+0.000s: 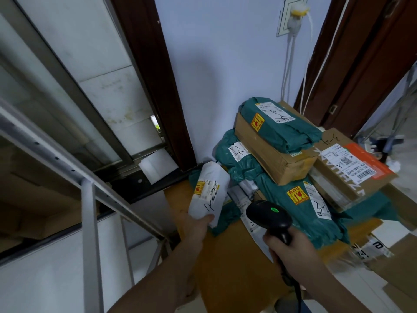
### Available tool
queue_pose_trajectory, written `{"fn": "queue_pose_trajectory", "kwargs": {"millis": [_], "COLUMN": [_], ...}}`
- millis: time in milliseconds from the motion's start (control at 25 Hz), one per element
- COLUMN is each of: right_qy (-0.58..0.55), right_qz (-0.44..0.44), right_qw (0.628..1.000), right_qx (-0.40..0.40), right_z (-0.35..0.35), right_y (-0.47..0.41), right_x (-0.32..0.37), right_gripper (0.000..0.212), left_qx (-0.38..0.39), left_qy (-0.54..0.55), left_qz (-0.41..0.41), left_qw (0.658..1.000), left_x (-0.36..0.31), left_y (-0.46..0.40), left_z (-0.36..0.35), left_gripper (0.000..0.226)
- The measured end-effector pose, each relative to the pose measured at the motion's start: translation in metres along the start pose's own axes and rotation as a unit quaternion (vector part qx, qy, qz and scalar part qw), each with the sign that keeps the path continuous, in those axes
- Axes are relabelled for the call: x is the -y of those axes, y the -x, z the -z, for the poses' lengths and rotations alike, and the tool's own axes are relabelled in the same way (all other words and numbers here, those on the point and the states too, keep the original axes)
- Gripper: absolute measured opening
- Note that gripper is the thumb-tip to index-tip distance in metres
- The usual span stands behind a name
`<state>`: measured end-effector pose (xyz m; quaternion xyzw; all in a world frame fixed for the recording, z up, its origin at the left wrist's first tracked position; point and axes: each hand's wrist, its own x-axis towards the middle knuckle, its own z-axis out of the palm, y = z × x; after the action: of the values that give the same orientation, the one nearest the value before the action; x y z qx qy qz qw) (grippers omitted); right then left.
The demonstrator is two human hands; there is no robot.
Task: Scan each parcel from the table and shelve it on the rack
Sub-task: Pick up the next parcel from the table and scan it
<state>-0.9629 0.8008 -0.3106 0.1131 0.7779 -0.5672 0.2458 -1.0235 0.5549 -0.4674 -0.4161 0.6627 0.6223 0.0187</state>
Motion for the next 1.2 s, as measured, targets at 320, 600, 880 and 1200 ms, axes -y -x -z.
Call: {"fn": "queue_pose_trajectory", "kwargs": {"millis": [320,600,880,1200], "right_qy": [-0.025,-0.054,-0.066,-0.077], "right_qz": [0.065,0.115,0.161,0.169], "right_qw": [0.998,0.992,0.985,0.983], "right_qx": [0.008,0.000,-0.002,-0.009], "right_z": [0.000,0.017,0.023,0.028], "right_y": [0.013,0.020,0.022,0.032], "right_x": [0.026,0.041,0.052,0.063], "right_gripper": [0.016,0.022,0.015,0.020], "left_qx": [0.031,0.043,0.035,0.084], "left_qy": [-0.097,-0.120,-0.081,0.003], "left_qz": [-0.188,-0.321,-0.364,-0.261], "left_qw": [0.977,0.938,0.927,0.962], "left_x": [-0.028,-0.062,-0.079,-0.096], "left_y": [0.027,0.066,0.085,0.090], "left_z": [0.037,0.045,0.045,0.046], "left_gripper": [0.079,0.062,0.053,0.088]}}
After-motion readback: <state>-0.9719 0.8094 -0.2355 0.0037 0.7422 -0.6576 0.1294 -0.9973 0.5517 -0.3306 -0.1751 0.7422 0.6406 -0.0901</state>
